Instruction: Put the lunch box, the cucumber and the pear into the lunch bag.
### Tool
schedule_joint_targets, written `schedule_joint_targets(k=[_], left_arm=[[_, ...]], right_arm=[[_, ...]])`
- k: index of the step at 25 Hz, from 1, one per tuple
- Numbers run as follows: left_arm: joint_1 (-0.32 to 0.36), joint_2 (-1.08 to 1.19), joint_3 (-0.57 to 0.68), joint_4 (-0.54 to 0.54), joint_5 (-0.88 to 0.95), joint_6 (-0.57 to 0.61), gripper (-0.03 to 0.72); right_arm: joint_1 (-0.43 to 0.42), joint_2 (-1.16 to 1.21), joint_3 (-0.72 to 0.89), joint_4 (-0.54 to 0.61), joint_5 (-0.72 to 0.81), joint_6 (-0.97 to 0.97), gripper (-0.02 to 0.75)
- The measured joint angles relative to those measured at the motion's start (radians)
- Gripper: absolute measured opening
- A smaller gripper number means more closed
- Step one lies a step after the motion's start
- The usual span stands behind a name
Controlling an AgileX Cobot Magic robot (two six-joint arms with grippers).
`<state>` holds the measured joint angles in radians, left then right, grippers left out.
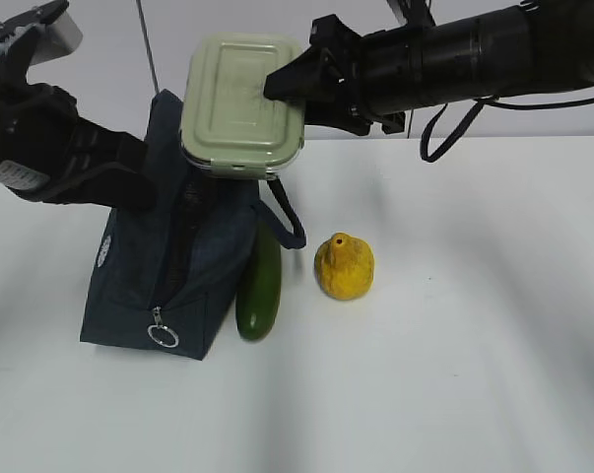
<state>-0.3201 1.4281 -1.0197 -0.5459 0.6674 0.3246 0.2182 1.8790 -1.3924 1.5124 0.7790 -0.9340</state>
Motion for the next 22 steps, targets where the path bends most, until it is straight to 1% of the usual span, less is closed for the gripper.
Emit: schedule_joint_targets(k=[3, 9, 17, 22], left_arm=[[0.0, 0.0, 0.0, 0.0, -0.004, 0.0, 0.003], [0.0, 0.0, 0.0, 0.0, -0.015, 0.004, 0.003], [0.0, 0.0, 0.0, -0.037, -0.035, 0.006, 0.003], [0.0, 0.0, 0.0, -0.051, -0.04, 0.006, 0.003]], right_arm=[[0.002, 0.0, 0.0, -0.036, -0.018, 0.007, 0.386], [0.002, 0.0, -0.002, -0.167, -0.022, 0.073, 0.386], [0.002, 0.0, -0.002, -0.311, -0.015, 0.143, 0.386], [0.002, 0.0, -0.002, -0.362, -0.005, 0.177, 0.386]])
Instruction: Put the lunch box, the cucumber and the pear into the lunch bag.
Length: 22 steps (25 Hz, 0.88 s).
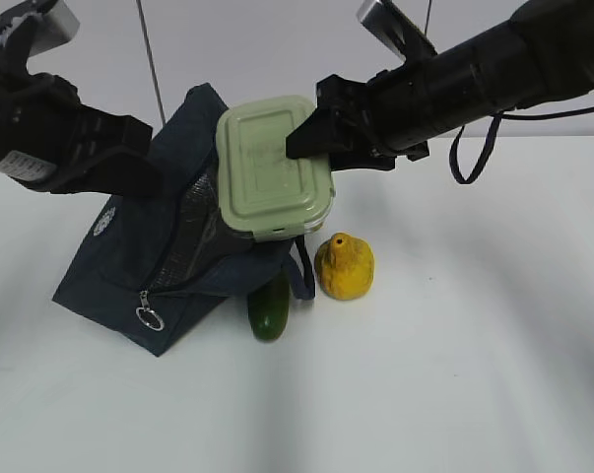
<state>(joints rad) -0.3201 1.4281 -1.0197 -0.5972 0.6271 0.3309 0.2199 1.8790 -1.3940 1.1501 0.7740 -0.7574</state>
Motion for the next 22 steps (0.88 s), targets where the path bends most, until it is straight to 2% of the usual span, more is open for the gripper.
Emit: schedule_joint_targets(k=[5, 12, 22], left_arm=[[0.0, 0.0, 0.0, -0.031, -0.005, 0.008, 0.003], [0.0, 0.0, 0.0, -0.05, -0.012, 0.028, 0.003], [0.0, 0.0, 0.0, -0.149, -0.011, 0.082, 0.003]], right_arm=[[0.0, 0.005, 0.0, -0.055, 0.015, 0.045, 0.386], [0.009, 0.064, -0.002, -0.064, 0.091, 0.057, 0.386], [0.033, 0.064, -0.023, 0.022, 0.033, 0.058, 0.386]])
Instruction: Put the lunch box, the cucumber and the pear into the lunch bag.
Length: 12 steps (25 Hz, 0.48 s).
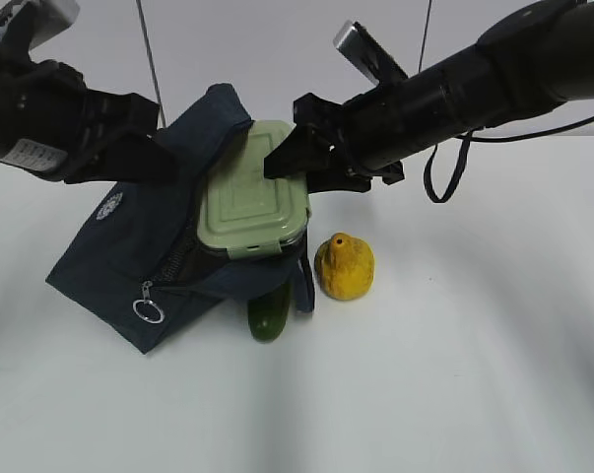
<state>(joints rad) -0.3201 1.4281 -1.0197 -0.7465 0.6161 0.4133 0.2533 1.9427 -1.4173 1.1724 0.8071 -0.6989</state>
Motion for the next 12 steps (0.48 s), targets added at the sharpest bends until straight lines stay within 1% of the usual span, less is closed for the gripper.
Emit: schedule_joint_targets(k=[5, 9, 12], left_arm=[[0.0, 0.001, 0.0, -0.095, -0.001, 0.056, 0.003], [0.0, 0.001, 0.0, -0.134, -0.003, 0.087, 0.003], [0.0, 0.001, 0.0, -0.139, -0.004, 0.093, 0.003]], right_arm=[[0.042, 0.004, -0.025, 0.002, -0.059, 0.002, 0.386], [0.078, 0.027, -0.047, 0.004, -0.068, 0.002, 0.386], [0.103, 0.051, -0.05, 0.004, -0.07, 0.002, 0.386]])
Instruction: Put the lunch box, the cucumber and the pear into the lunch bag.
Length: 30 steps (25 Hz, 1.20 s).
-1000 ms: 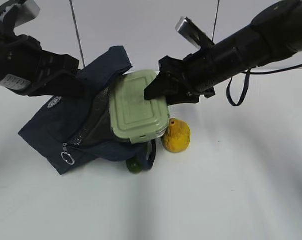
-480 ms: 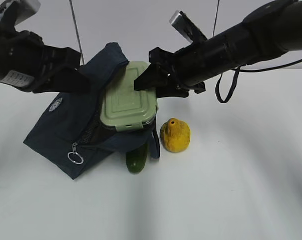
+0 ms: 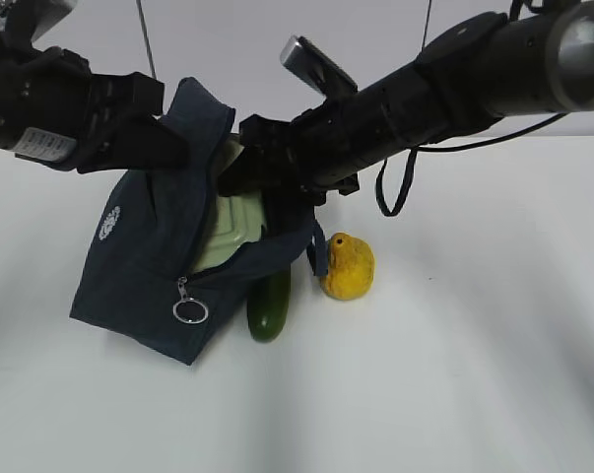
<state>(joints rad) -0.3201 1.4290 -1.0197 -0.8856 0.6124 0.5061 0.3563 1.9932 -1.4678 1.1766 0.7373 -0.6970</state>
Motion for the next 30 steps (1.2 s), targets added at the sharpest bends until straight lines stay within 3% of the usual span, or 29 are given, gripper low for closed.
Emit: schedule_joint_targets(k=[12, 22, 30], left_arm=[[-0.001, 0.002, 0.0, -0.011, 0.009, 0.029, 0.003], [-0.001, 0.002, 0.0, -0.193, 0.048, 0.177, 0.003], [-0.001, 0.002, 0.0, -0.206, 0.056, 0.188, 0.003]], right_arm=[[0.018, 0.047, -0.004, -0.004, 0.0, -0.009, 0.386], [0.018, 0.055, -0.004, -0.015, -0.012, -0.028, 0.402], [0.018, 0.055, -0.006, -0.038, -0.014, -0.029, 0.442]])
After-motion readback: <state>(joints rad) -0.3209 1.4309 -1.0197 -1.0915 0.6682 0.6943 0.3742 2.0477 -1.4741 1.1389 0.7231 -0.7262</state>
